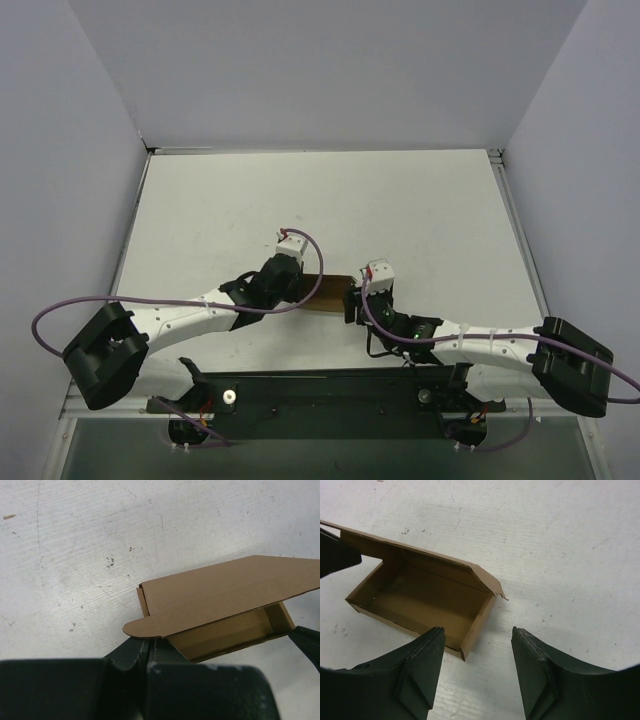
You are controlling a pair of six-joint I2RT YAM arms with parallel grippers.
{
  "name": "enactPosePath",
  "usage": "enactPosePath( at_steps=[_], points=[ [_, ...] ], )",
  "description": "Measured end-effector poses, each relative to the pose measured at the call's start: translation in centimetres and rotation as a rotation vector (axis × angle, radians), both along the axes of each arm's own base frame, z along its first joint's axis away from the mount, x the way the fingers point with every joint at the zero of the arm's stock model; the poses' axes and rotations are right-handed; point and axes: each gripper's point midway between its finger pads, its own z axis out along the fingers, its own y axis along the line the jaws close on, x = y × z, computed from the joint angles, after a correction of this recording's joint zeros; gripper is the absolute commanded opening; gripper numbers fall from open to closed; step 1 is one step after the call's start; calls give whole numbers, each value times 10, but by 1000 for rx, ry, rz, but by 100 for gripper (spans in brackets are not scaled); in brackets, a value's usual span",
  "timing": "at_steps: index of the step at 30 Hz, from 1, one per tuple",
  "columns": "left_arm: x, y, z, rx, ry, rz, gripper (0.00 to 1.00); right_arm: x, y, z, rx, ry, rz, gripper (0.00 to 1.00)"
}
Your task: Fold the paper box
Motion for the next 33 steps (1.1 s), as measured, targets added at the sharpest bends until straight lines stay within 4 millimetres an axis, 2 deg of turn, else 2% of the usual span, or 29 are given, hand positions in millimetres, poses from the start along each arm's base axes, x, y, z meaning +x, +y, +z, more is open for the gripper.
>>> enactPosePath(
  at_steps=[4, 7, 14, 16, 29, 33],
  points=[
    [0, 0, 0, -2, 4, -6, 0, 6, -19, -9, -19, 2, -10, 57],
    [0, 0, -1, -3, 8, -11, 0, 13, -27, -12, -29, 1, 0, 52],
    [1, 0, -1, -9, 15, -19, 0, 22, -10, 1, 8, -43, 117, 49],
    [1, 0, -1, -11, 17, -19, 0, 24, -8, 2, 6, -53, 138, 43],
    [1, 0, -1, -18, 25, -30, 0, 40, -3, -18, -99, -92, 210, 43],
    [1, 0, -1, -18, 25, -30, 0, 45, -4, -17, -92, -121, 211, 32]
  ],
)
